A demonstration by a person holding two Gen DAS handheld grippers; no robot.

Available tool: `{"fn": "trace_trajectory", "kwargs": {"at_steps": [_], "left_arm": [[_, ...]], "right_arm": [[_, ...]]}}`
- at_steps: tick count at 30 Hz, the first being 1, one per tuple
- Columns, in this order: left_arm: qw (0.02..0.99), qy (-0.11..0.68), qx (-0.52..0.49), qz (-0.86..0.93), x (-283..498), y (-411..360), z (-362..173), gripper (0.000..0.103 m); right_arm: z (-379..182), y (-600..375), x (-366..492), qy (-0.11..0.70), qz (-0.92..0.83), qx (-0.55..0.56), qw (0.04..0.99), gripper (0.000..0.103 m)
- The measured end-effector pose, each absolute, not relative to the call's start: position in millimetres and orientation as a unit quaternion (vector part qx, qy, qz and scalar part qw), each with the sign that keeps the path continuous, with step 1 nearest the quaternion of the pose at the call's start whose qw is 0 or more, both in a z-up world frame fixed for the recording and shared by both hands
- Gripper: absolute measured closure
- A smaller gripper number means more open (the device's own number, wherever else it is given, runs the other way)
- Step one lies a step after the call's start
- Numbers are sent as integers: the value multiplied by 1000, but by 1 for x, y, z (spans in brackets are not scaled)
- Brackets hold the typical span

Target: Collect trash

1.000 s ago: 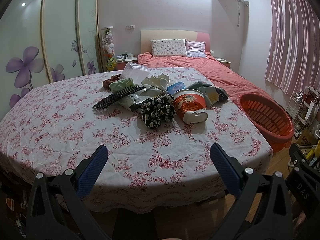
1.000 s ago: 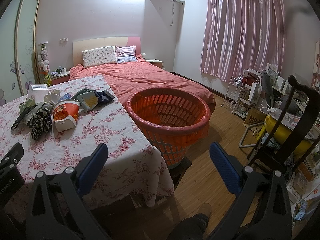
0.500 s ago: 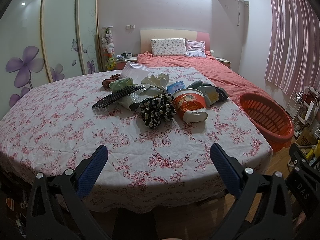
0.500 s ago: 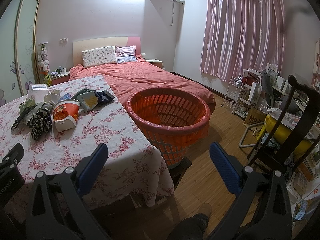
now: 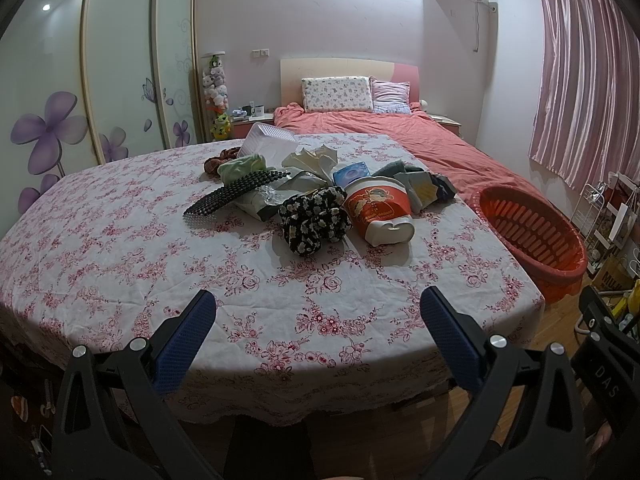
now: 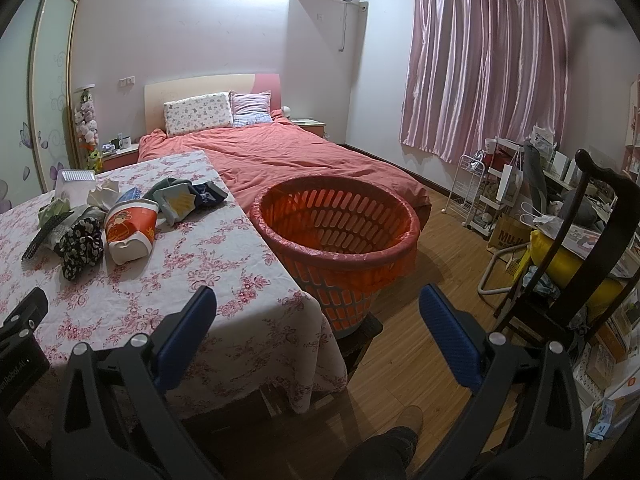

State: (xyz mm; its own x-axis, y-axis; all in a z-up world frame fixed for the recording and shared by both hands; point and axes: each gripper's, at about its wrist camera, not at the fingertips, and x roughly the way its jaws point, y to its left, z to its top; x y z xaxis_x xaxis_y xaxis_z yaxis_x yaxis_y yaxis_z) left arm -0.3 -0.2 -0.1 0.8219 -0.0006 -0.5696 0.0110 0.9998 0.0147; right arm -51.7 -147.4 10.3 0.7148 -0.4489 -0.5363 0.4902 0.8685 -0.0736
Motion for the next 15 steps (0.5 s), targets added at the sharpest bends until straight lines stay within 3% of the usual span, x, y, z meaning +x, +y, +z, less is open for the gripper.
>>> {"fn": "trace_trajectory", "kwargs": {"at_steps": [15], "left_arm": [[953,303,-14,13,15,21,-7,2]], "right_arm": [[10,-136,-19,277,-192,57,940,4]]}}
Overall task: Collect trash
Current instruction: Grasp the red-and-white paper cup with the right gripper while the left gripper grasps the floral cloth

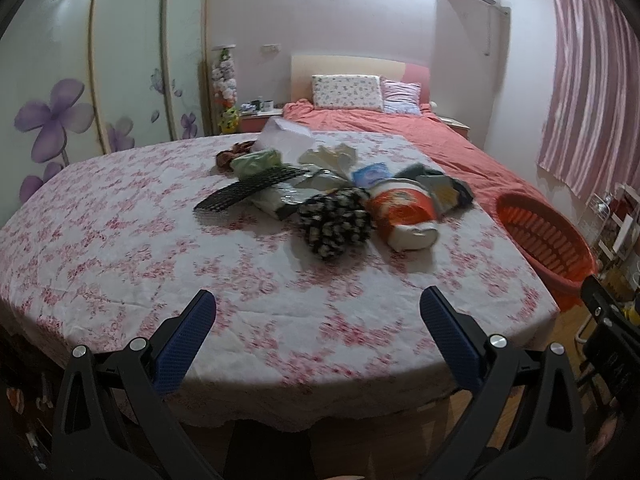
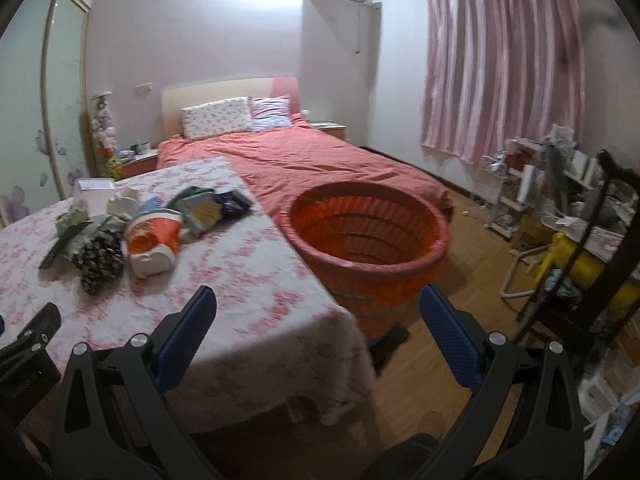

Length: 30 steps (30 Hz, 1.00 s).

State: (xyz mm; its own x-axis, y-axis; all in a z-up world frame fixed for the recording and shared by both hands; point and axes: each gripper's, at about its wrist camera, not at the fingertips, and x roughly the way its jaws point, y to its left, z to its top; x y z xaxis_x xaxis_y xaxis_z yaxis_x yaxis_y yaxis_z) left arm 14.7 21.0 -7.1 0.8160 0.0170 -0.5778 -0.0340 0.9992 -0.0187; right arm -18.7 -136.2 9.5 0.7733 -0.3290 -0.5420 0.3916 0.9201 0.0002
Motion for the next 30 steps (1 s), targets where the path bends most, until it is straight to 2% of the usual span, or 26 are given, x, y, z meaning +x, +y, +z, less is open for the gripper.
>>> {"fn": "trace_trajectory", "kwargs": {"at_steps": [5,10,16,29,30], "left_arm": [[949,311,-41,27,30,51,-11,2],[947,315,-57,39,44,74,-12,2],[947,312,-63,47,57,91,-13,2],[942,326,-72,37,77,108,-21,2],[942,327,-72,36,79,108,-21,2]], "right_arm": [[3,-119,16,287,-140,65,946,4],[-2,-101,61,301,-95,70,946,11],[-9,-80,111,323,-57,89,941,11],[-42,-43,178,403,-47,44,913,11],[-42,-43,180,405,-47,42,912,15]]}}
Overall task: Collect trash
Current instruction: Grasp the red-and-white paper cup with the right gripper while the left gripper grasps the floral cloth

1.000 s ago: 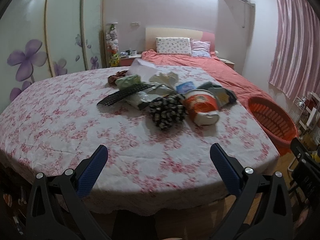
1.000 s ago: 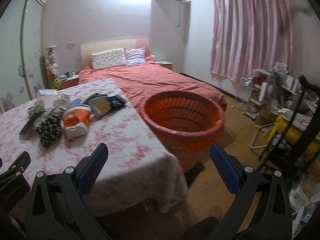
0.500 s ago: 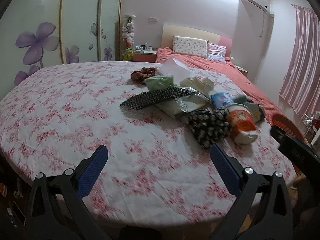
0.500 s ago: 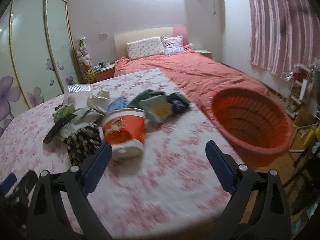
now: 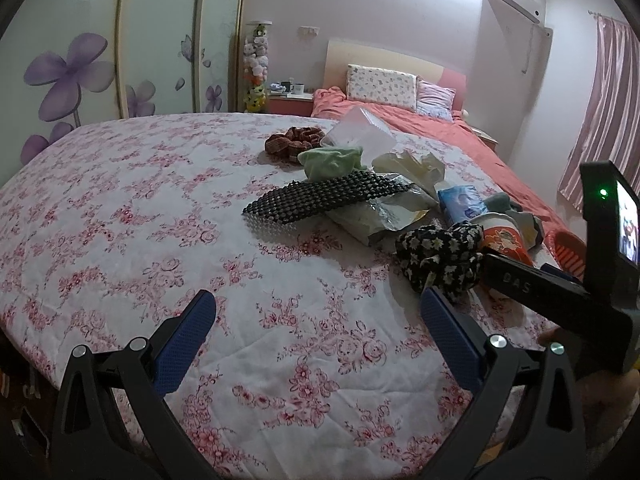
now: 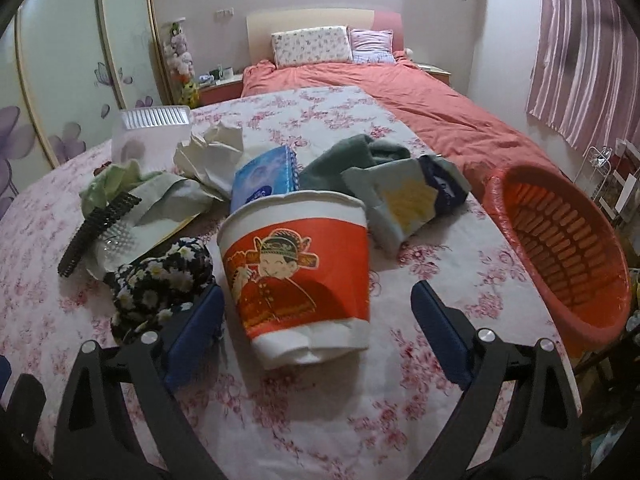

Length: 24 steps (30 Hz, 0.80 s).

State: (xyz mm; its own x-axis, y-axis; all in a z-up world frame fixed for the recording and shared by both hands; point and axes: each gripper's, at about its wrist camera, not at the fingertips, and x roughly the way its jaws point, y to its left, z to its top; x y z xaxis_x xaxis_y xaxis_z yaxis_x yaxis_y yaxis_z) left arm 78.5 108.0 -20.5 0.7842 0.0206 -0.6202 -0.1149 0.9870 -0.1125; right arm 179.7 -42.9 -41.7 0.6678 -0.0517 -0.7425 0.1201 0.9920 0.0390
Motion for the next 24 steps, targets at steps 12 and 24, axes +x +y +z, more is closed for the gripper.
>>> {"fn": "trace_trajectory", "kwargs": {"at_steps": [12,24], "left_arm": [[937,340,-74,-4,101,94,-19,2],[926,366,-48,-76,139,42,-23,12]], "right_arm": [[-36,-62,162,404,-35,51,913,31],[-23,-112,127,384,-75,76,917,31]]}}
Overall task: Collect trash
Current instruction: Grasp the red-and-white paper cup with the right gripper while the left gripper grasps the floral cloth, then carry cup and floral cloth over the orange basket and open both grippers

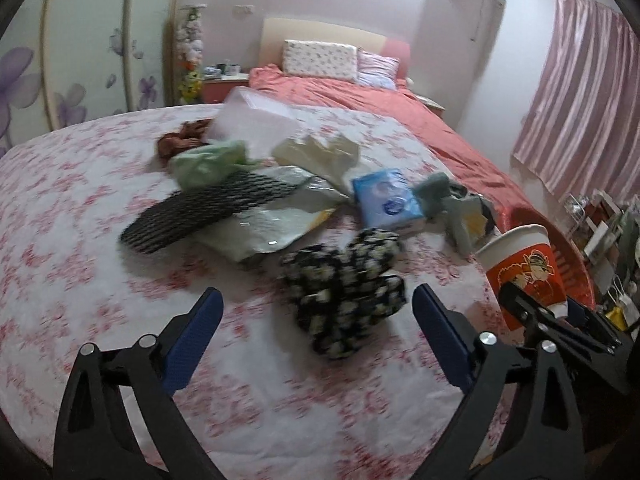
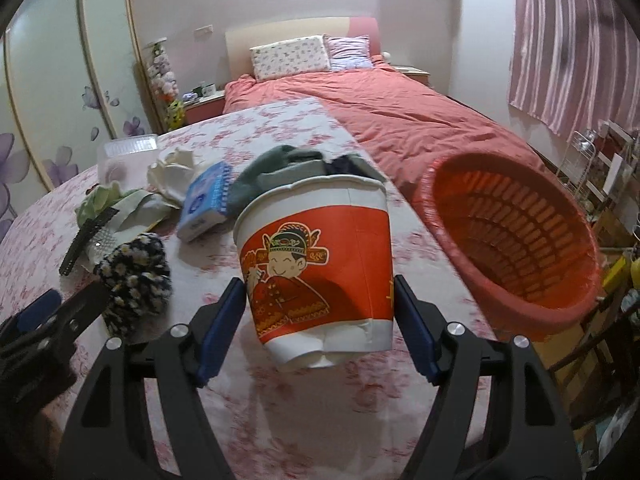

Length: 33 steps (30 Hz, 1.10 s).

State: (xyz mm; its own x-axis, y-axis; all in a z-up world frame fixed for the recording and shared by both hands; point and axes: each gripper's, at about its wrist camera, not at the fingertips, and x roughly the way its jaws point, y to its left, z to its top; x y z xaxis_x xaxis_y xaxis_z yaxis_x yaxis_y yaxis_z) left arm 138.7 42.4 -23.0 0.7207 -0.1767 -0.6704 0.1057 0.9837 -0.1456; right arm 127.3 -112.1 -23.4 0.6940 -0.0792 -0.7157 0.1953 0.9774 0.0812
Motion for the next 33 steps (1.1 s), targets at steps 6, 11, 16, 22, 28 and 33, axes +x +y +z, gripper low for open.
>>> {"fn": "trace_trajectory", "kwargs": {"at_steps": [6,11,16,22,28,33], "left_arm": [[917,389,-26,-87,155,21,-34,32],[907,407,-28,-99,161,17,-42,71],[910,395,-34,-119,158,16,-35,81],[916,376,-28,-140,153,1,-16,82],[916,355,-29,-185,157,-32,9,82],[909,343,-20,-234,163,-77,22,82]], "right_arm": [[-24,-122,123,381,-79,81,918,31],[-22,-131,119,374,-82,87,920,31],[-16,-144,114,362,-87,97,923,31],[-2,-164,107,338,-100,108,929,31],[14,-199,98,307,-130,125,935,31],[25,-236,92,281,-160,141,935,31]]}}
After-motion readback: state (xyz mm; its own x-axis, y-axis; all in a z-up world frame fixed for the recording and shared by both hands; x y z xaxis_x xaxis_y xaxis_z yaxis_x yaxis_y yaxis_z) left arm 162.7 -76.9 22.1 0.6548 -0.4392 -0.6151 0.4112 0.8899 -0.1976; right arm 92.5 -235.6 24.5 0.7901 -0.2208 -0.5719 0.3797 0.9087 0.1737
